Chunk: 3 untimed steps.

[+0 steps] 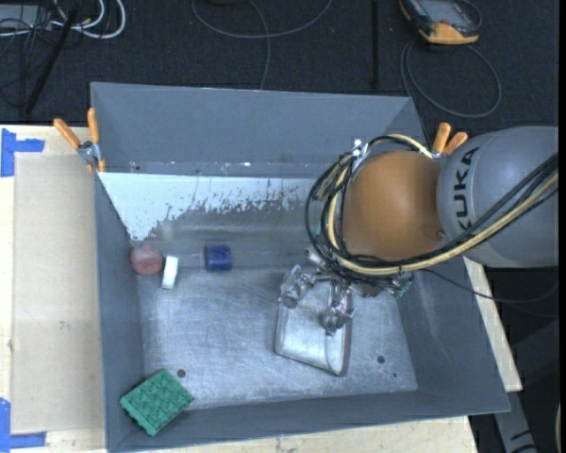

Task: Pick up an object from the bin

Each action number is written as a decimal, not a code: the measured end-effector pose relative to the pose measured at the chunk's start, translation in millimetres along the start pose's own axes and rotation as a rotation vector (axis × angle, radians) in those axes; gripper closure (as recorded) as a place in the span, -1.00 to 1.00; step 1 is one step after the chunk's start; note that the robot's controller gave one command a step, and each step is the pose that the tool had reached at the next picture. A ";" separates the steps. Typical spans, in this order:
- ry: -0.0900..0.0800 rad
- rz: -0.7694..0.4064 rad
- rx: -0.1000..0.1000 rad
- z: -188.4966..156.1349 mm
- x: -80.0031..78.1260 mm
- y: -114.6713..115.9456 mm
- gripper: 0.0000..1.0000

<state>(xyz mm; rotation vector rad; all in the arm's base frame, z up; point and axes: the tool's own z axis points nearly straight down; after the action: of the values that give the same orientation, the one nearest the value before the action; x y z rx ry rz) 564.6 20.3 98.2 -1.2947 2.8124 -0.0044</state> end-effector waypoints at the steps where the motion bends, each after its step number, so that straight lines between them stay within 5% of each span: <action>1: 0.001 0.004 0.001 -0.2 -0.3 0.1 1.00; 2: 0.018 -0.314 -0.010 -1.0 -14.6 -5.5 1.00; 3: 0.009 -0.313 -0.003 -2.0 -9.1 -3.8 1.00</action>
Offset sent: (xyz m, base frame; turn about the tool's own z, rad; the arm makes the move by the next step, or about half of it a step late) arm -0.0144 0.0091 -0.0275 0.0488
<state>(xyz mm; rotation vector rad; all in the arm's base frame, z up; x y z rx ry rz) 573.3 24.7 100.7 -1.7227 2.5845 -0.0169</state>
